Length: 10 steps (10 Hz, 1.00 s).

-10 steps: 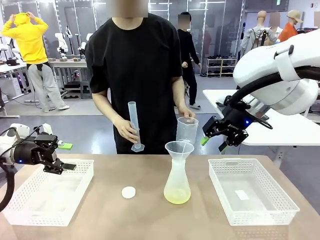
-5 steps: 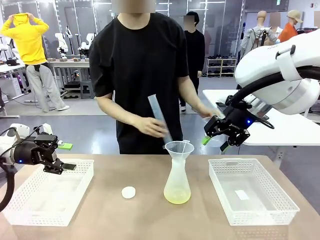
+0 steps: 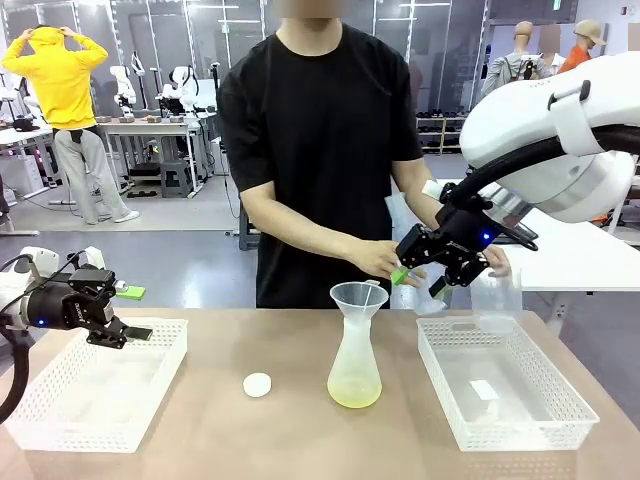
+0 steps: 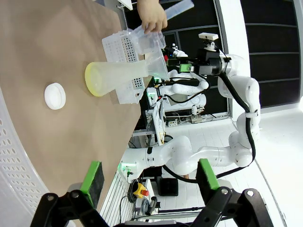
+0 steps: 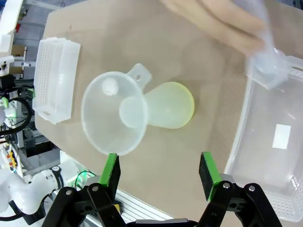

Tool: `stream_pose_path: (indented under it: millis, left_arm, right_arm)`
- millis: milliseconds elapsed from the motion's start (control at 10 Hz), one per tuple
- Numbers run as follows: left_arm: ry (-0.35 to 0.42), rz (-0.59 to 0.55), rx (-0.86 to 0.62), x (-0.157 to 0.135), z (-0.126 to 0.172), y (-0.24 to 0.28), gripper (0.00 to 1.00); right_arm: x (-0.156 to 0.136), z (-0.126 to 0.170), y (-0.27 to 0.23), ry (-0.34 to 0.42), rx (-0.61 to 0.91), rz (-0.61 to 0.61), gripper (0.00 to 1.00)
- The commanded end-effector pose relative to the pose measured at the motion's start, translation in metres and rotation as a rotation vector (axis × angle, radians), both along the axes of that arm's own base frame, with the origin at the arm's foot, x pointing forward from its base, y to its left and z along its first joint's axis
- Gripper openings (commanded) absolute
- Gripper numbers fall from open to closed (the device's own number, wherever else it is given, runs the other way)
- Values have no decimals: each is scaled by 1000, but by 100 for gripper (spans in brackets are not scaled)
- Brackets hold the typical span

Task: Prepare the solutions needed for the experiment.
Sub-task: Once the solution is in the Big flask , pick up the Plastic Funnel and place it back into the right Organizing basket.

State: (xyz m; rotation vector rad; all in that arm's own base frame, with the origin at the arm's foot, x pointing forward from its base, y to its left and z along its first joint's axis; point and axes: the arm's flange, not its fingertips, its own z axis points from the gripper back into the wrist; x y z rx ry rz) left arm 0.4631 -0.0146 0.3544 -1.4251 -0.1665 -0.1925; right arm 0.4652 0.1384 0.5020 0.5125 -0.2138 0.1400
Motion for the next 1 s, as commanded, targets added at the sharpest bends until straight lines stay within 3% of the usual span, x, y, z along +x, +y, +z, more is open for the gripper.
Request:
stream_pose_path:
  millis: [0,200,600,900]
  left_arm:
    - [-3,14,4,2,1,-2,100]
    - [-3,14,4,2,1,-2,100]
    - [-3,14,4,2,1,-2,100]
    - [-3,14,4,2,1,-2,100]
  right_arm:
    - [3,6,19,44,-39,-20,84]
    - [7,6,28,85,-59,-93,84]
    - [18,-3,31,95,-35,-219,84]
    - [24,-16,33,111,-32,-247,84]
